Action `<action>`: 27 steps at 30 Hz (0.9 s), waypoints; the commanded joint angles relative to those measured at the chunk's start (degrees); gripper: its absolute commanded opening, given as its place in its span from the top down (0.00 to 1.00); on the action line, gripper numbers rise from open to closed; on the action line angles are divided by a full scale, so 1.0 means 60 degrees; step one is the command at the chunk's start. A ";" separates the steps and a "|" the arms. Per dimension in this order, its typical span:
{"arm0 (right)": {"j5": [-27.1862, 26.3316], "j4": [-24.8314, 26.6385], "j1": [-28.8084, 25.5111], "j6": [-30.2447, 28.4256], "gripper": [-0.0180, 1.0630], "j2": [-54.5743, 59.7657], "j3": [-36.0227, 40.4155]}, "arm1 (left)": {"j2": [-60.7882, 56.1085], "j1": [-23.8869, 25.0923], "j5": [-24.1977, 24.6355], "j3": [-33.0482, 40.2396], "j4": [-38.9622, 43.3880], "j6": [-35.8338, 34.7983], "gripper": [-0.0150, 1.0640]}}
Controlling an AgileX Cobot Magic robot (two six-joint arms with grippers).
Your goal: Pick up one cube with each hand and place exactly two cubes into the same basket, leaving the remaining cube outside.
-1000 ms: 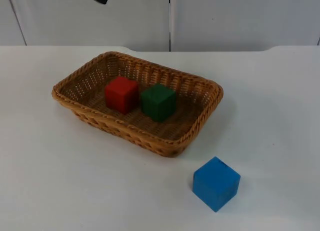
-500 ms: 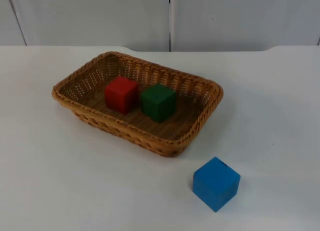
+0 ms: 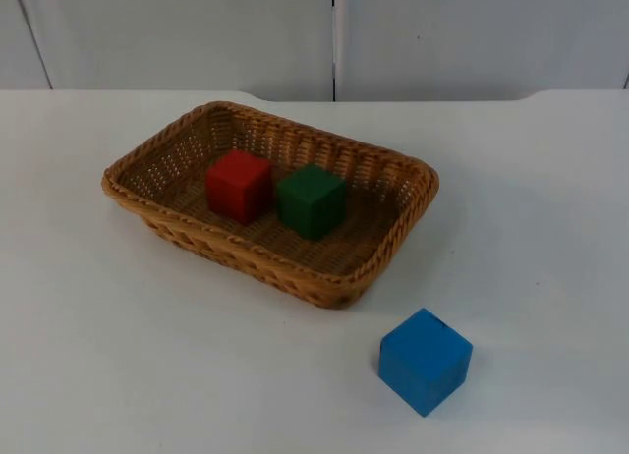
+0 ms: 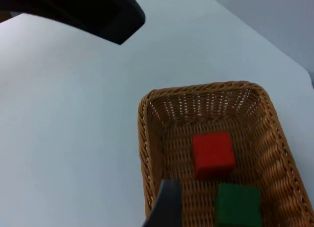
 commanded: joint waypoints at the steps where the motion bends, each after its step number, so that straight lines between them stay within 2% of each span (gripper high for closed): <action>1: -0.0074 0.0039 0.0029 0.0086 0.32 -0.0232 0.0205 | -0.0285 -0.0004 -0.0109 0.0231 -0.0053 -0.0059 0.27; 3: -0.0428 0.0039 0.0029 0.0086 0.32 -0.0456 0.0546 | -0.0652 -0.0004 -0.0665 0.0783 -0.0068 -0.0059 0.27; 4: -0.0428 0.0039 0.0029 0.0086 0.32 -0.0456 0.0546 | -0.0652 -0.0004 -0.0665 0.0783 -0.0068 -0.0059 0.27; 7: -0.0919 0.0039 0.0029 0.0086 0.32 -0.0807 0.1292 | -0.1367 -0.0004 -0.1565 0.2002 -0.0091 -0.0059 0.27; 13: -0.1134 0.0039 0.0029 0.0086 0.32 -0.1083 0.1942 | -0.2011 -0.0004 -0.1908 0.3196 -0.0113 -0.0059 0.27; 19: -0.1671 0.0067 0.0029 0.0139 0.32 -0.1534 0.2923 | -0.2999 -0.0004 -0.2590 0.4658 -0.0188 -0.0086 0.27; 27: -0.1974 0.0089 0.0029 0.0162 0.32 -0.2240 0.3998 | -0.4269 -0.0004 -0.2597 0.5428 -0.0410 -0.0166 0.27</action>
